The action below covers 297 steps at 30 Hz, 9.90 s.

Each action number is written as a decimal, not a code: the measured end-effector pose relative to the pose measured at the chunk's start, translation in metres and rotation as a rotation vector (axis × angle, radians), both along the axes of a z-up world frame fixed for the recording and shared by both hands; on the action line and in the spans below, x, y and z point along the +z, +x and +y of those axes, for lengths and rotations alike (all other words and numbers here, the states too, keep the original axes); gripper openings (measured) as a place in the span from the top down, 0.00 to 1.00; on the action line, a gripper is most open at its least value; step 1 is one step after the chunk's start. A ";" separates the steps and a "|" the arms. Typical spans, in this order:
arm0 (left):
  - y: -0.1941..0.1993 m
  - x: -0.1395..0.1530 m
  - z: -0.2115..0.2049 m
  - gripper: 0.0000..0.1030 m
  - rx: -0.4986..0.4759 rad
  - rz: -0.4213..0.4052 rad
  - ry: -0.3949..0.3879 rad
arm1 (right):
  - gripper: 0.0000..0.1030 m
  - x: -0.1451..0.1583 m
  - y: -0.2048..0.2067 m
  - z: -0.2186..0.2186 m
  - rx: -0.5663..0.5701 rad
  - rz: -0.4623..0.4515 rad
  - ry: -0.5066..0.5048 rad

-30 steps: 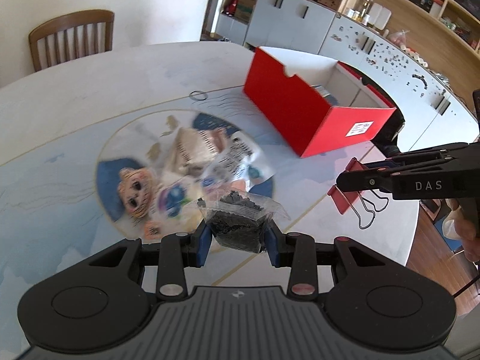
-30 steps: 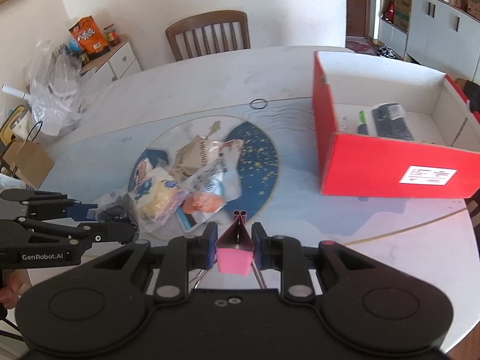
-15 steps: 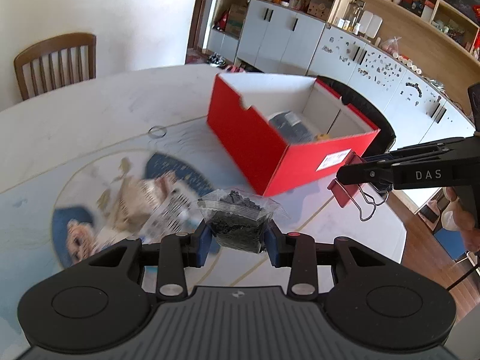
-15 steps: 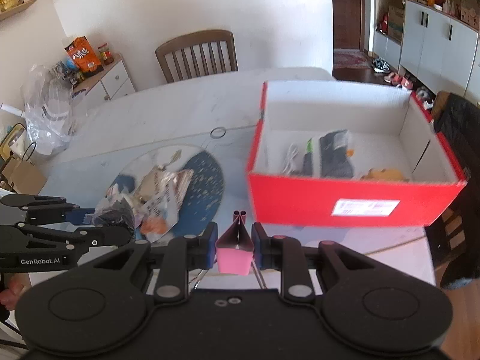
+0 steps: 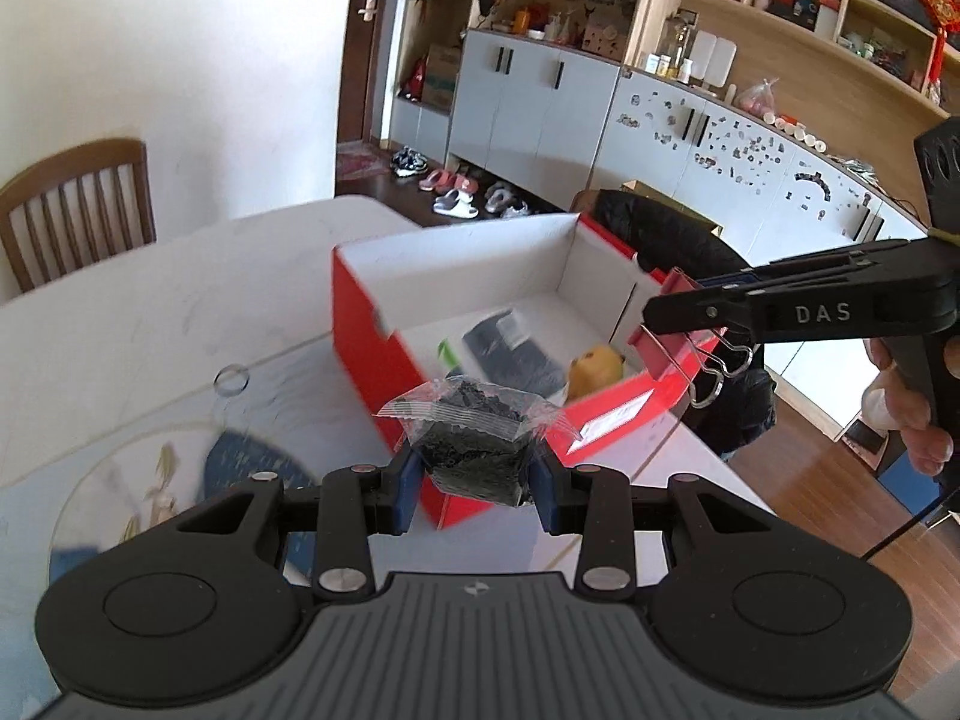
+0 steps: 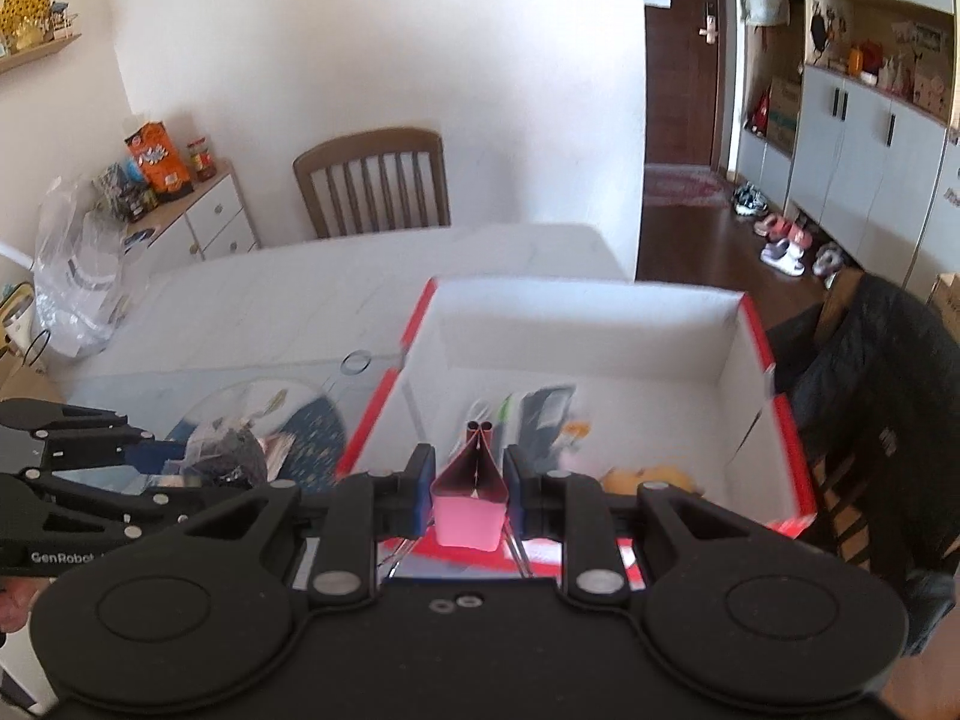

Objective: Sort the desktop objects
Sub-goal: 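Carry the seed bag and binder clip over the red box with both grippers, then open the left gripper to drop the seed bag while right releases the clip, then move both tools back over the pile of snack bags, then lower both grippers toward the blueberry bag and silver snack bag, then grasp the blueberry bag with left gripper while right grasps white printed bag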

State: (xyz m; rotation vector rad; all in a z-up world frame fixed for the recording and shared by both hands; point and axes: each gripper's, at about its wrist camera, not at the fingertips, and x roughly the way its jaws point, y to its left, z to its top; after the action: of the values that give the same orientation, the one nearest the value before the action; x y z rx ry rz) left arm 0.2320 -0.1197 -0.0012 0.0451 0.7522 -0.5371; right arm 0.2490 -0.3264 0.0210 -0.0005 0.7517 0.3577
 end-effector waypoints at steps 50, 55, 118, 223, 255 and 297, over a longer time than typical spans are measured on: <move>0.152 -0.069 -0.135 0.65 -0.102 0.275 0.378 | 0.77 -0.099 0.160 -0.048 -0.078 0.272 -0.085; 0.153 -0.074 -0.138 0.62 -0.107 0.284 0.387 | 0.77 -0.107 0.163 -0.051 -0.085 0.317 -0.081; 0.008 0.008 0.016 0.02 0.088 0.040 -0.018 | 0.01 -0.023 0.013 -0.013 -0.014 0.086 0.101; -0.007 -0.122 0.184 0.28 0.054 0.170 0.060 | 0.50 -0.139 0.022 0.218 0.110 0.265 0.002; -0.030 -0.083 0.162 0.54 0.075 0.148 -0.037 | 0.82 -0.090 -0.032 0.139 0.012 0.252 0.096; 0.027 -0.005 -0.030 0.54 -0.054 0.043 0.042 | 0.82 -0.010 0.014 -0.061 -0.206 0.022 0.207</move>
State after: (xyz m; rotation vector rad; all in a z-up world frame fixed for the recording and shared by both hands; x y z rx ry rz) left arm 0.2594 -0.1495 -0.0059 0.0936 0.8065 -0.5750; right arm 0.2633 -0.3875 0.0114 0.2745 0.7269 0.2381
